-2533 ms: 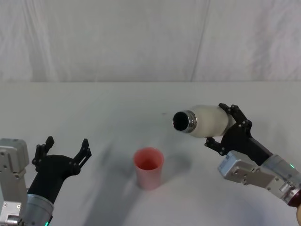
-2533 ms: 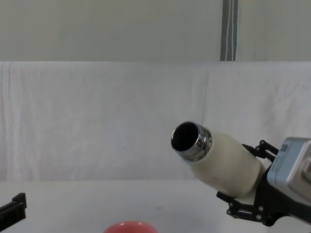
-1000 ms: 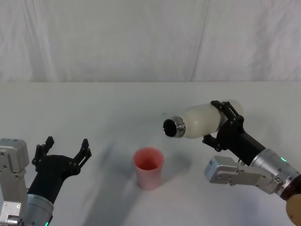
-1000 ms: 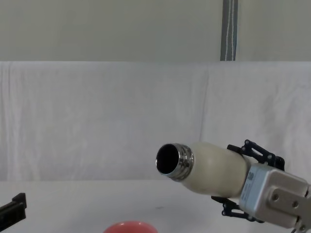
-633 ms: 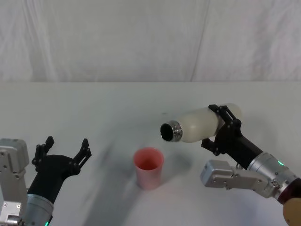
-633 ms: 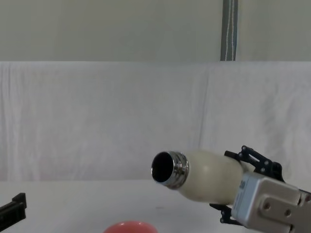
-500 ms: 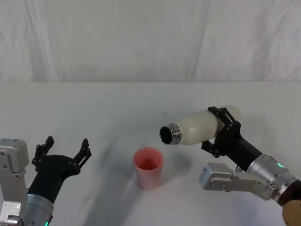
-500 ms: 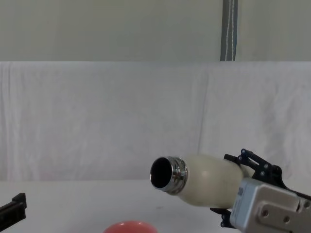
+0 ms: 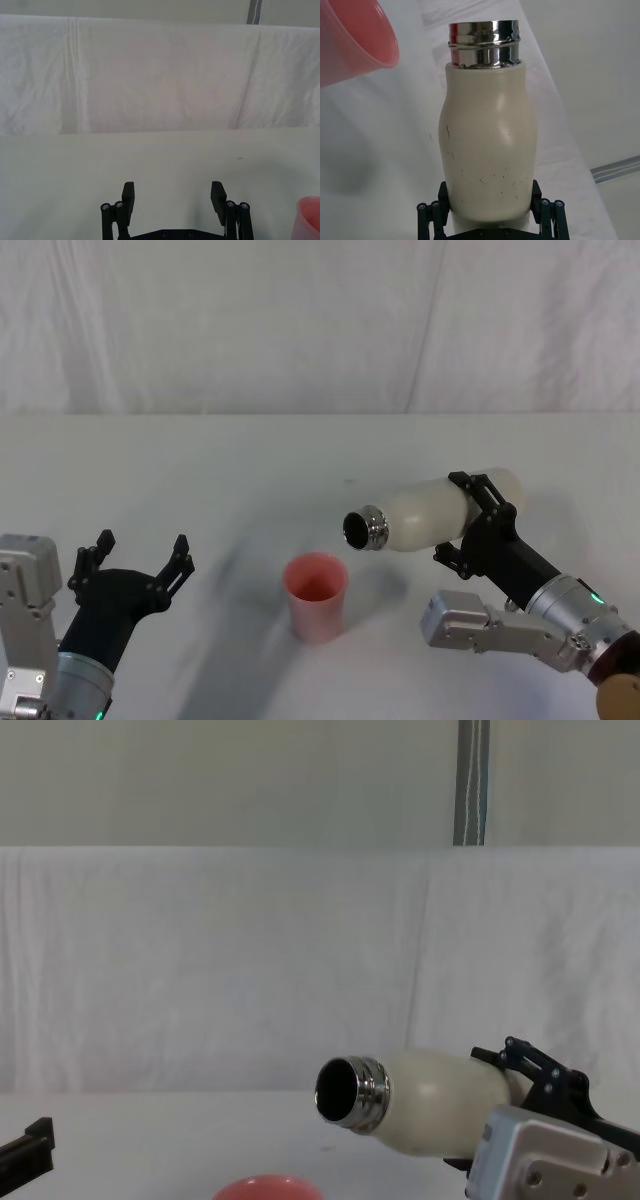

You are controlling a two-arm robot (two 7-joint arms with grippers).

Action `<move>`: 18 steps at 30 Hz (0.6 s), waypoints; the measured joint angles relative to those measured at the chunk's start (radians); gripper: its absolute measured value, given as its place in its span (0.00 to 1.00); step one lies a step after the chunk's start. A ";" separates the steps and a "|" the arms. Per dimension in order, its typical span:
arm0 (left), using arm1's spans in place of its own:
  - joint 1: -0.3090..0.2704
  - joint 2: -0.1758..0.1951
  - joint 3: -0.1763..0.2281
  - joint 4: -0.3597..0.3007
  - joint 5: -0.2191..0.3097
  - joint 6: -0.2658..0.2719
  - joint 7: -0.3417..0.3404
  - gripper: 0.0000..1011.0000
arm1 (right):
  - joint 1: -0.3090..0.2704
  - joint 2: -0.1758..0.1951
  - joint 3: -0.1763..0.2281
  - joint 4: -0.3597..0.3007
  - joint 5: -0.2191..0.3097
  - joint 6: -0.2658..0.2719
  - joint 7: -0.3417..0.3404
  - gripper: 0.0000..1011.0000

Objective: Grasp the thermos with one hand and pour water into the cup lid.

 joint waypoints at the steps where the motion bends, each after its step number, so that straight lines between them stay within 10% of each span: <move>1: 0.000 0.000 0.000 0.000 0.000 0.000 0.000 0.99 | -0.001 -0.001 0.000 -0.001 -0.002 0.004 0.000 0.94; 18: 0.000 0.000 0.000 0.000 0.000 0.000 0.000 0.99 | 0.019 -0.007 -0.030 0.007 -0.041 0.015 0.001 0.94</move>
